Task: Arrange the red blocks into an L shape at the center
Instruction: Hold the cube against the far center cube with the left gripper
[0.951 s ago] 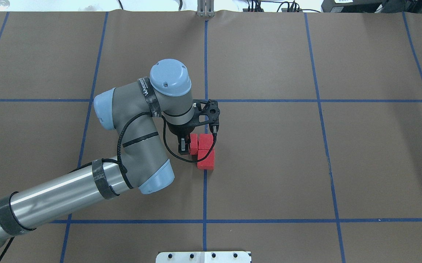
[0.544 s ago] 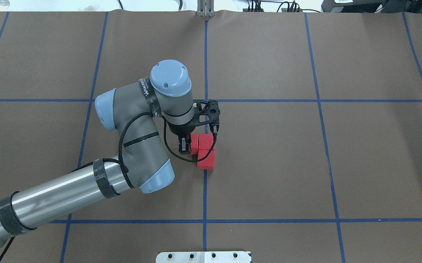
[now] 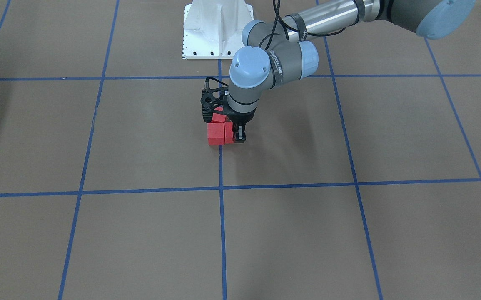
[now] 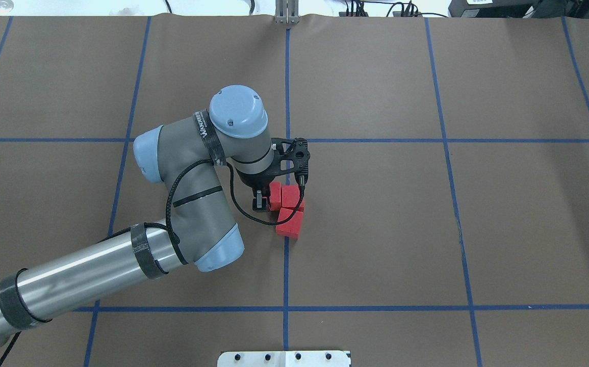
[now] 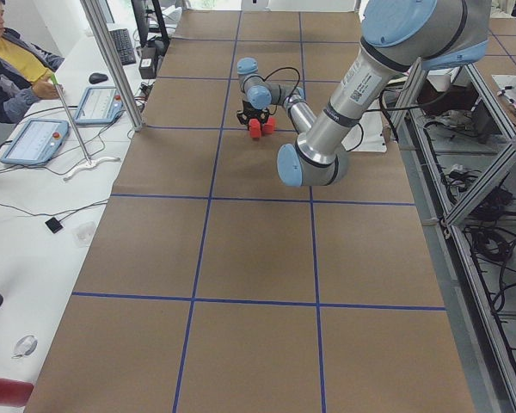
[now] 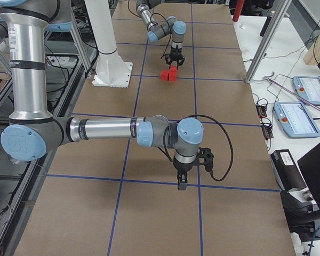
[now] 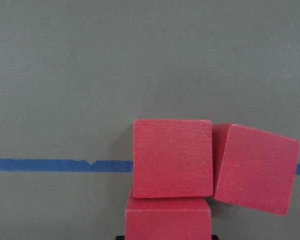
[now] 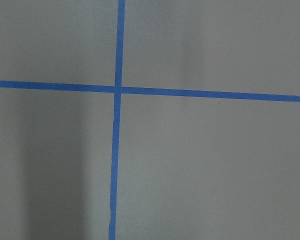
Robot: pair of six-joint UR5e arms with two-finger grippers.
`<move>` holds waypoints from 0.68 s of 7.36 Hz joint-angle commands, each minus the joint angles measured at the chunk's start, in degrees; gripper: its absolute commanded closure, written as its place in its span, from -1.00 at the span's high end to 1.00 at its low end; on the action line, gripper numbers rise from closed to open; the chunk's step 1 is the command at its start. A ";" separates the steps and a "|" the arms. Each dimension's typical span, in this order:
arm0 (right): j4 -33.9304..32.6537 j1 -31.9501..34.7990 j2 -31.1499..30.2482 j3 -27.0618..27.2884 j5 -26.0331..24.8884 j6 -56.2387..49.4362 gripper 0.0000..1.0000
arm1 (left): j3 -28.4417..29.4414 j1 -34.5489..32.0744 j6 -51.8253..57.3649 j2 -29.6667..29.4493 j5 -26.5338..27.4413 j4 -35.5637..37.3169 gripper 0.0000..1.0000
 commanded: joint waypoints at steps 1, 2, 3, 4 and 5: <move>0.00 0.00 0.12 0.00 0.00 0.00 1.00 | 0.15 0.16 -0.02 0.01 0.84 -0.26 -0.69; 0.00 0.00 0.12 0.00 0.00 0.00 1.00 | 0.15 0.16 -0.02 0.01 0.84 -0.26 -0.69; 0.00 0.00 0.21 0.00 0.00 0.00 1.00 | 0.15 0.16 -0.02 0.01 0.84 -0.17 -0.64; 0.00 0.00 0.21 0.00 0.00 0.00 1.00 | 0.15 0.16 -0.02 0.01 0.93 -0.17 -0.49; 0.00 -0.09 0.29 -0.09 0.00 0.00 1.00 | 0.15 0.16 -0.02 0.01 0.93 0.00 -0.41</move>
